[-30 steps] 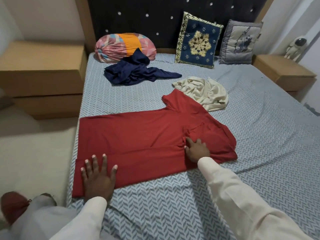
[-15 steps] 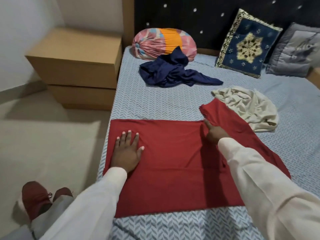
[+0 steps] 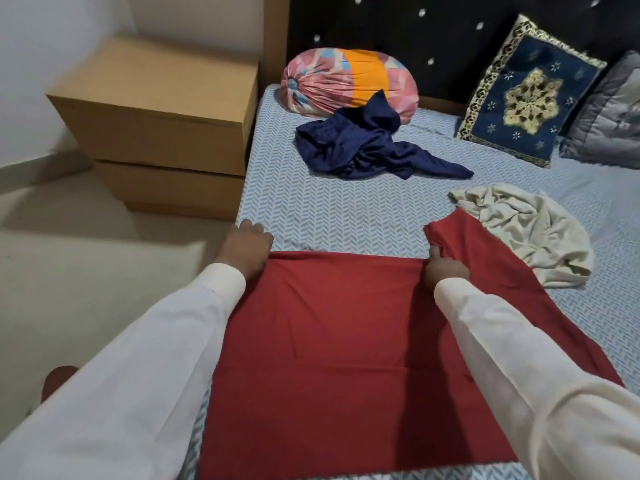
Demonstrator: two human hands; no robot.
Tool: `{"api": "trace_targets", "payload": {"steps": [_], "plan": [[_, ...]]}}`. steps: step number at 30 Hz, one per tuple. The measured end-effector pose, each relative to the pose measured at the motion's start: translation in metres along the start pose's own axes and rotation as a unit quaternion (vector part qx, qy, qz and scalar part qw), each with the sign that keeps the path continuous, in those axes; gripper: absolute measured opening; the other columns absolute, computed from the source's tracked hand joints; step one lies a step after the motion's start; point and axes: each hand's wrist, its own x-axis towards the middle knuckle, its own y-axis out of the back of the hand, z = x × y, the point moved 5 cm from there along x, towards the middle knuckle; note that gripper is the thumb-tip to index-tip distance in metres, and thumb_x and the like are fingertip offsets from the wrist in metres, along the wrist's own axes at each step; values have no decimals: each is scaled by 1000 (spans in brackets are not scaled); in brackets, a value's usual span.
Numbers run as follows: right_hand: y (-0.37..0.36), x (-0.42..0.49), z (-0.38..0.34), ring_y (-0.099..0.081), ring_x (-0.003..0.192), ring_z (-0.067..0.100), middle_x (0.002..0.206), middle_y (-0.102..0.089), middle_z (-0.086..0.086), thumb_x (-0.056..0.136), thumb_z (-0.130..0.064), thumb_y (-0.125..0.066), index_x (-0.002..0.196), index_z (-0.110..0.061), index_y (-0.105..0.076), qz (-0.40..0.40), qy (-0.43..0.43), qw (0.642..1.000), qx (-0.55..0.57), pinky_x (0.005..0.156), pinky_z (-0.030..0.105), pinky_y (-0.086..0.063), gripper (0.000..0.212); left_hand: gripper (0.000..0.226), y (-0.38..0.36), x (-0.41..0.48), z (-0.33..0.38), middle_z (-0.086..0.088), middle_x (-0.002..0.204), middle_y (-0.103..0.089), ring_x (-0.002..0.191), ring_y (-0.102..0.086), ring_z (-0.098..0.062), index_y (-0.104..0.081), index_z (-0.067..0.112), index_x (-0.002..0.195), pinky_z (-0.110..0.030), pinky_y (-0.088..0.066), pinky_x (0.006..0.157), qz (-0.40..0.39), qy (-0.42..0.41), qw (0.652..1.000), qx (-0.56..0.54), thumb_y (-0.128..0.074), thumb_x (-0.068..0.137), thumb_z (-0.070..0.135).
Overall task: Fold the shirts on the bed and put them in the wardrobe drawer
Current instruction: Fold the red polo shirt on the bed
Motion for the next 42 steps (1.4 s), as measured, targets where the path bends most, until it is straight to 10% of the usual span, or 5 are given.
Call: {"api": "trace_targets", "payload": {"steps": [8, 12, 30, 38, 42], "plan": [[19, -45, 61, -68, 57, 29, 85, -67, 21, 84, -7, -44, 101, -14, -46, 53, -57, 916, 394, 49, 40, -59, 19, 15, 10, -72, 5, -3, 78, -61, 79, -55, -29, -58, 19, 81, -37, -39, 68, 150, 5, 978, -144, -62, 76, 5], [15, -85, 95, -69, 65, 27, 65, -68, 8, 73, -11, -59, 85, -18, -61, 156, 4, 920, 360, 71, 35, -55, 15, 15, 5, -121, 6, -1, 75, -64, 76, -57, -28, -70, 21, 80, -34, -44, 66, 188, 18, 960, -206, -67, 77, 6], [-23, -168, 146, -62, 83, 36, 84, -61, 12, 69, -14, -73, 81, -19, -68, 169, 41, 943, 282, 73, 40, -51, 14, 28, -12, -226, 34, 5, 75, -67, 68, -58, -25, -78, 27, 85, -29, -47, 55, 149, 57, 972, -171, -77, 68, 5], [-49, -175, 148, -64, 81, 37, 87, -55, 8, 74, -21, -71, 84, -22, -67, 126, 56, 967, 215, 69, 39, -50, 11, 21, -16, -232, 33, 1, 89, -71, 85, -64, -27, -78, 23, 85, -38, -45, 80, 133, 81, 976, -155, -67, 70, 12], [-51, -180, 143, -62, 84, 36, 91, -49, 7, 75, -27, -70, 88, -25, -69, 131, 38, 967, 216, 71, 38, -50, 13, 54, -13, -215, 68, -17, 137, -56, 131, -48, -34, -65, 14, 125, -49, -29, 113, 110, 89, 977, -159, -51, 73, 25]]}}
